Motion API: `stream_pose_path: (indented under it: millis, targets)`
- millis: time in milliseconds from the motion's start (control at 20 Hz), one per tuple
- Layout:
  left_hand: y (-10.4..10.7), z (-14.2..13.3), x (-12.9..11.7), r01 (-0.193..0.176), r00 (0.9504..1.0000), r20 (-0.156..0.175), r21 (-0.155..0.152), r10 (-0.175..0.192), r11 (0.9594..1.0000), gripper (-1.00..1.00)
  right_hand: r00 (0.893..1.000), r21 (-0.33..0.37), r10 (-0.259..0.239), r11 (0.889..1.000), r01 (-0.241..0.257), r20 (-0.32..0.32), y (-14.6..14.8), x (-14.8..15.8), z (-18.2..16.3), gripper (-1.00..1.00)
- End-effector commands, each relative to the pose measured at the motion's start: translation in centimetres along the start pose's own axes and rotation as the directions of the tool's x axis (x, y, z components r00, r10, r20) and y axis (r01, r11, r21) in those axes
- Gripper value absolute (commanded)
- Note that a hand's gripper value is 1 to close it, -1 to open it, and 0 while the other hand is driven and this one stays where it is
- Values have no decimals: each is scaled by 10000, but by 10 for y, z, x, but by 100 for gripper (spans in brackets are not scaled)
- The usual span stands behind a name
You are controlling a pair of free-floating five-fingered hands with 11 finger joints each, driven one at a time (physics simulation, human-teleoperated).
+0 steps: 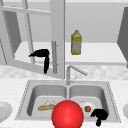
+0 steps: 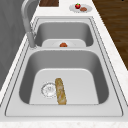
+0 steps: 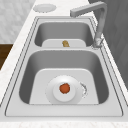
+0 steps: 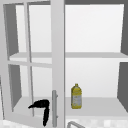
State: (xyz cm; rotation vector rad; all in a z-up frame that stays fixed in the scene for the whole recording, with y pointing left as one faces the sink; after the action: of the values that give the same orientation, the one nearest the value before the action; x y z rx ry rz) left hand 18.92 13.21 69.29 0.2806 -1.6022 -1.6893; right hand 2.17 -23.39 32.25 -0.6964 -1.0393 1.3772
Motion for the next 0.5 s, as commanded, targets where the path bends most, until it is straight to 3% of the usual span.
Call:
stream_pose_path:
  millis: [0, 250, 350, 450]
  targets:
    - [-1, -24, -6, -82, 9991, -421, 161, 88, 9998, -100, 10000, 0, 0, 10000, 0, 0, 0, 0, 0, 0]
    - [4, -54, -9, 3, 9937, -1123, 76, 5, 10000, -100, 10000, 0, 0, 10000, 0, 0, 0, 0, 0, 0]
    - [6, -66, -10, 20, 9876, -1567, 69, -8, 10000, -100, 10000, 0, 0, 10000, 0, 0, 0, 0, 0, 0]
    - [8, -77, -12, 24, 9782, -2078, 79, -7, 10000, -100, 10000, 0, 0, 10000, 0, 0, 0, 0, 0, 0]
